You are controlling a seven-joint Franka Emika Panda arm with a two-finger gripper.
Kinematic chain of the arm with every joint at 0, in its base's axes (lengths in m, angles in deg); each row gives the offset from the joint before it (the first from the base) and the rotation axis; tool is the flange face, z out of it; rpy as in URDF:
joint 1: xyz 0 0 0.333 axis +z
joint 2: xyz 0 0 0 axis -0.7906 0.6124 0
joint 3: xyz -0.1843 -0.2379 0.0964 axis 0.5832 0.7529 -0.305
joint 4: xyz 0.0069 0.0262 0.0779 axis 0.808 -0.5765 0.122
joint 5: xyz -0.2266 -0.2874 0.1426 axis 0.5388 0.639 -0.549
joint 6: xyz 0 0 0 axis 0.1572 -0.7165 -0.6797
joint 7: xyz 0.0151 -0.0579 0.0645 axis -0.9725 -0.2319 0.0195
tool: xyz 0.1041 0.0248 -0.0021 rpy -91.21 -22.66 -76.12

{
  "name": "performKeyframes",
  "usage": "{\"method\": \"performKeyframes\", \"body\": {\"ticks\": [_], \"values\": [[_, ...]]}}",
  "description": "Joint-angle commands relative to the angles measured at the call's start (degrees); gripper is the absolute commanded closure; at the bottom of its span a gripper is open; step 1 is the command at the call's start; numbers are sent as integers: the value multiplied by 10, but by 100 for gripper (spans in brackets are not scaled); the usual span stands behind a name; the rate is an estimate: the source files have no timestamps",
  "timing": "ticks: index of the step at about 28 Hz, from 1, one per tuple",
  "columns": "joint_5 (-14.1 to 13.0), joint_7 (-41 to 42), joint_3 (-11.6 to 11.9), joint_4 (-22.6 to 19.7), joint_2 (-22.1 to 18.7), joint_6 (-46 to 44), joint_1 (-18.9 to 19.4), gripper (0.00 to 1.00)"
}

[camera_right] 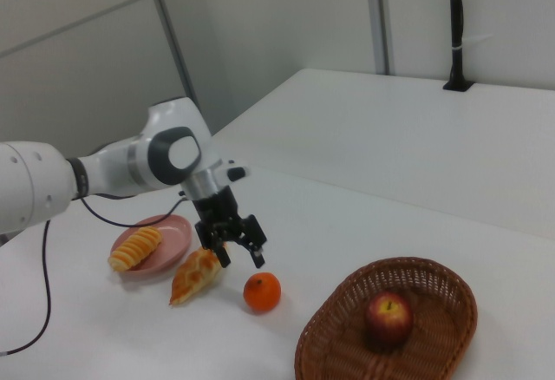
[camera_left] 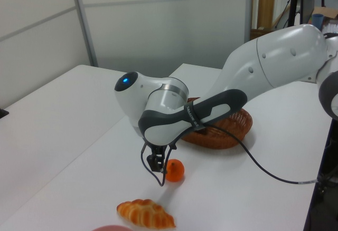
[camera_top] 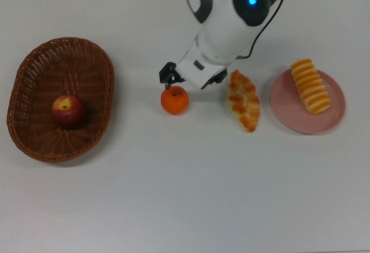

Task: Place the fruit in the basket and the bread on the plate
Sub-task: 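Move back to the orange and grasp it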

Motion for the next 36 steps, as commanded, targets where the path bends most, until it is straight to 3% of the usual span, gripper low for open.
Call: {"method": "performKeyframes", "body": {"ticks": [1,7,14,15,16,18,21,29,36], "values": [[-10,17,1,-14,11,23,-10,0],[-8,17,1,-17,40,49,-18,0],[-9,18,-1,-22,44,50,-23,1],[-9,18,-1,-22,44,52,-25,6],[-10,18,-1,-22,44,57,-30,28],[-12,18,-2,-22,44,58,-33,55],[-12,17,-2,-22,44,62,-36,77],[-33,15,2,-7,23,57,-41,81],[-40,17,2,1,-31,42,-84,81]]}}
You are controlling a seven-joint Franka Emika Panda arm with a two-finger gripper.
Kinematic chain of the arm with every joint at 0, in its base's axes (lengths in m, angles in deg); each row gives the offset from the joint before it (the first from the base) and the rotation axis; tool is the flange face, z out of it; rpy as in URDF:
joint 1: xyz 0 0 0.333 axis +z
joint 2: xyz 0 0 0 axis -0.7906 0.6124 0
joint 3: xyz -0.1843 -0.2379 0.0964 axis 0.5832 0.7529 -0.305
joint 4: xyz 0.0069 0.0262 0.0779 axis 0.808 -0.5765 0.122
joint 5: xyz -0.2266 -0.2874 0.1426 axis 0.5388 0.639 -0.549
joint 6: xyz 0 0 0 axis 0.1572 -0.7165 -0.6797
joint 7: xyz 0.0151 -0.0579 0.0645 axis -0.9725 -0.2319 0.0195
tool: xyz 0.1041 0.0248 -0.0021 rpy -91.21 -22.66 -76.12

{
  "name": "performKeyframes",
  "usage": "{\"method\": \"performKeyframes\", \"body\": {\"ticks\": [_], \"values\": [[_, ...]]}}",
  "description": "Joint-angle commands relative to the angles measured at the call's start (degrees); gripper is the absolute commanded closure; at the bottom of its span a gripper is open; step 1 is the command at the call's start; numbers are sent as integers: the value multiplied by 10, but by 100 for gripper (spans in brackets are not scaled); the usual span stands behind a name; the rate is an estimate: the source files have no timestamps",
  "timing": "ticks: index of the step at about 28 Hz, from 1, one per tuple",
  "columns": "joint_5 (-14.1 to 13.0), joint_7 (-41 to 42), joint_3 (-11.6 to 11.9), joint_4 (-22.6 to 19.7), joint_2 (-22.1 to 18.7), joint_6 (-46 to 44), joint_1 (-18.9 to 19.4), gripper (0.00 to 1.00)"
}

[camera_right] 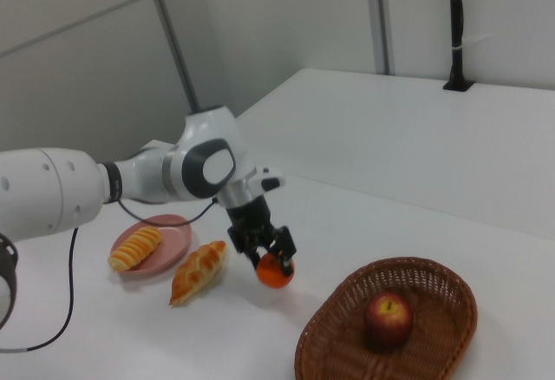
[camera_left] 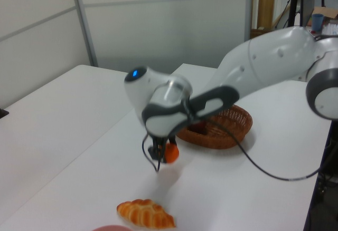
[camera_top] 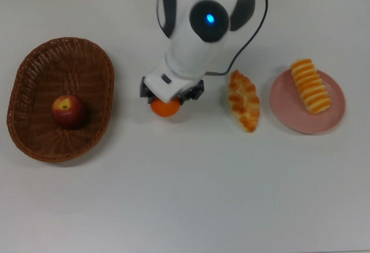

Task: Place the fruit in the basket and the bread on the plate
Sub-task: 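Carry the orange into the wicker basket and release it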

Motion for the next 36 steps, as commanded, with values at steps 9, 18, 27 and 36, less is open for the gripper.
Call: {"method": "performKeyframes", "body": {"ticks": [9,18,27,36], "values": [[-8,46,1,-46,-69,-22,-98,81],[-10,47,1,-75,-71,-22,-169,81],[-8,49,1,-81,-55,-15,-187,50],[-17,39,-6,-75,-71,-23,-176,0]]}}
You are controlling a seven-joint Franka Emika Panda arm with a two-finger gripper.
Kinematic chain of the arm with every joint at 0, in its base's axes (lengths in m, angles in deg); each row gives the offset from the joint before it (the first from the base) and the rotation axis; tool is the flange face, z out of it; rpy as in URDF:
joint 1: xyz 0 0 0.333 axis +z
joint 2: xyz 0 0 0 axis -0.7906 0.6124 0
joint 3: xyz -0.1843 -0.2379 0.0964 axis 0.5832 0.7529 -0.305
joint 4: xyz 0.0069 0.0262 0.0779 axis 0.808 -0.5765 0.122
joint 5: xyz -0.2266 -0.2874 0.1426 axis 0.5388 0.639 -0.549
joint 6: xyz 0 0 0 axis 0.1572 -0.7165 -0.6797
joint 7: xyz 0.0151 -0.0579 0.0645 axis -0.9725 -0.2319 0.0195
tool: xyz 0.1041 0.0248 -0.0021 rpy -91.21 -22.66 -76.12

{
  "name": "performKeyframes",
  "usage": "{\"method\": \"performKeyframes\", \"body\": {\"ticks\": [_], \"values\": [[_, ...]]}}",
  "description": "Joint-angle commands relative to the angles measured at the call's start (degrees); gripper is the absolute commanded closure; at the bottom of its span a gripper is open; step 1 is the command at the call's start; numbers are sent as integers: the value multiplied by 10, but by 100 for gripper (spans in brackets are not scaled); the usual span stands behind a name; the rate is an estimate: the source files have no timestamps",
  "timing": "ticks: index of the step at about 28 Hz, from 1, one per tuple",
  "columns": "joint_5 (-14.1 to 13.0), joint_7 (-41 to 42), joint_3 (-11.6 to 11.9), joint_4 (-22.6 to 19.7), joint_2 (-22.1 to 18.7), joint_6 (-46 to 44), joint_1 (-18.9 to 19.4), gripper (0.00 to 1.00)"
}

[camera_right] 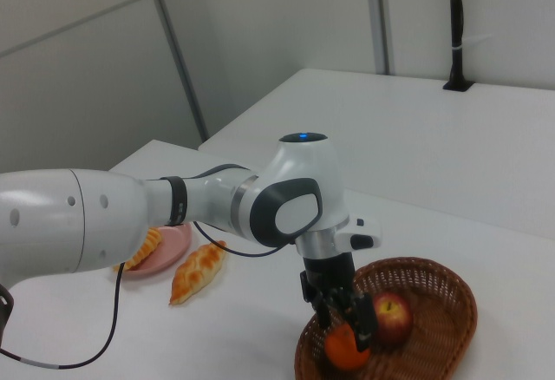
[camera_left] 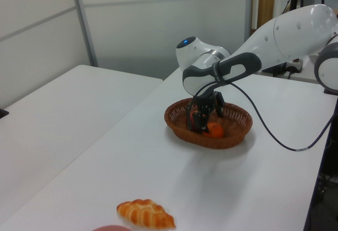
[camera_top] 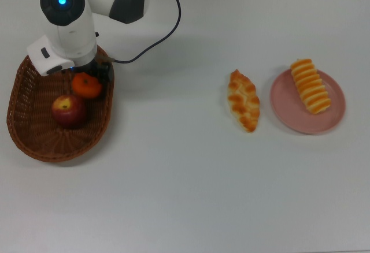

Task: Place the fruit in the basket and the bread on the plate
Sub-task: 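Carry the orange into the wicker basket and release it, then move to the glazed pastry and grasp it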

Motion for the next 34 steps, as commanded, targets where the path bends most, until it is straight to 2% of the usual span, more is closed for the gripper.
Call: {"method": "performKeyframes", "body": {"ticks": [1,5,7,12,14,17,19,22,26,29,34], "values": [[-26,1,-2,-6,-32,-5,20,0],[-41,1,-2,-4,-43,-20,39,0],[-50,1,-3,9,-43,-26,64,0],[-68,2,-4,10,-42,-27,128,0],[-71,1,-12,10,-35,-22,162,0],[-71,2,-24,10,-31,-20,181,0],[-71,2,-42,14,-25,-19,192,0],[-71,1,-59,18,-22,-19,194,0],[-72,2,-94,18,-10,-16,194,0],[-74,1,-113,15,-3,13,194,0],[-74,-9,-131,16,14,45,195,0]]}}
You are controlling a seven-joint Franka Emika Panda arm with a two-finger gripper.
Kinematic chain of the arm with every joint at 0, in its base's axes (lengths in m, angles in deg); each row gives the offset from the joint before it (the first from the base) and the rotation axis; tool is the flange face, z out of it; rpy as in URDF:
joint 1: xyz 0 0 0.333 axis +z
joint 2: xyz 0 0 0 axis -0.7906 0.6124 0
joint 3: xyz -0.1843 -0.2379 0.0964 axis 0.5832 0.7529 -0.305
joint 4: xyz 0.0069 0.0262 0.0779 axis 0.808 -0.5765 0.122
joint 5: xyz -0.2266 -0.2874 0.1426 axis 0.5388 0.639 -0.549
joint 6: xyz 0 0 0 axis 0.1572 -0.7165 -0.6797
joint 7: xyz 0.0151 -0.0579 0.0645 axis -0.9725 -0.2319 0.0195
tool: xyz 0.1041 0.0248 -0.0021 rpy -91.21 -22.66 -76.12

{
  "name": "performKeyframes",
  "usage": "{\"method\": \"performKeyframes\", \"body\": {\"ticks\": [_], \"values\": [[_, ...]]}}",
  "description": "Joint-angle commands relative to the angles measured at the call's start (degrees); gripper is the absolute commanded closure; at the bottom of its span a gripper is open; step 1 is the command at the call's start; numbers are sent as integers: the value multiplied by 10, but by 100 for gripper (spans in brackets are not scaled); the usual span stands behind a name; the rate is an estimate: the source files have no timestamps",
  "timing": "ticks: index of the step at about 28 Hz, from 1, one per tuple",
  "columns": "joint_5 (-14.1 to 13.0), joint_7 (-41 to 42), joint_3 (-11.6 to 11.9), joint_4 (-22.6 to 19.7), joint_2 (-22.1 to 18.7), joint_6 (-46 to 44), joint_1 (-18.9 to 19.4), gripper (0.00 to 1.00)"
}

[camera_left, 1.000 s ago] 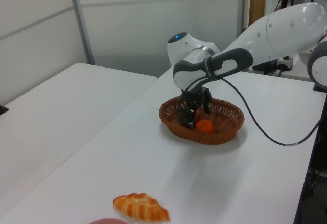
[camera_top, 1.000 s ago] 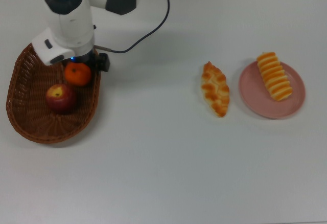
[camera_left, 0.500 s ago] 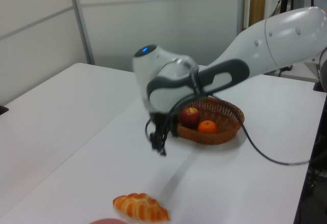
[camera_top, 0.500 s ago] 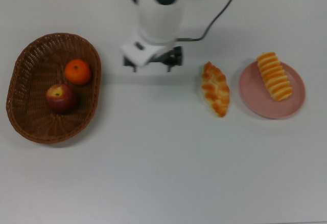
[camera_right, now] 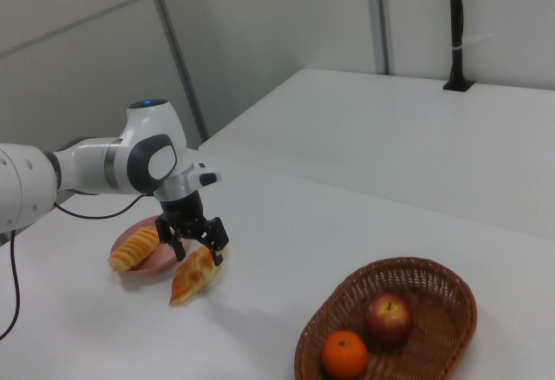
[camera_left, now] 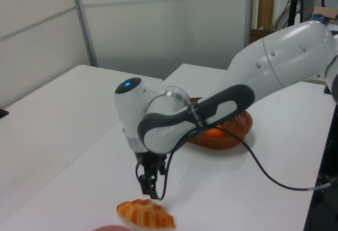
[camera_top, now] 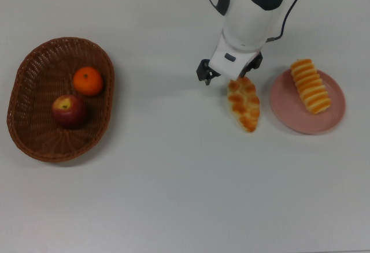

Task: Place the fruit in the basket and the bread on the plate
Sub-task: 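Move to the glazed pastry and grasp it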

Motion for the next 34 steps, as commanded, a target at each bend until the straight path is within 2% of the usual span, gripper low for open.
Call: {"method": "performKeyframes", "body": {"ticks": [1,5,13,19,21,22,25,26,28,34], "values": [[-12,-6,-21,4,17,32,-5,0],[-9,-17,-29,4,23,35,5,0],[-3,-24,-29,1,34,34,36,0],[32,-28,-30,-6,45,25,49,10],[34,-28,-29,-10,46,25,49,21],[34,-28,-29,-11,45,25,49,32],[33,-36,-26,-11,46,24,48,85],[33,-39,-26,-11,46,24,48,92],[33,-44,-25,-14,46,23,48,98],[33,-50,-22,-13,44,4,47,100]]}}
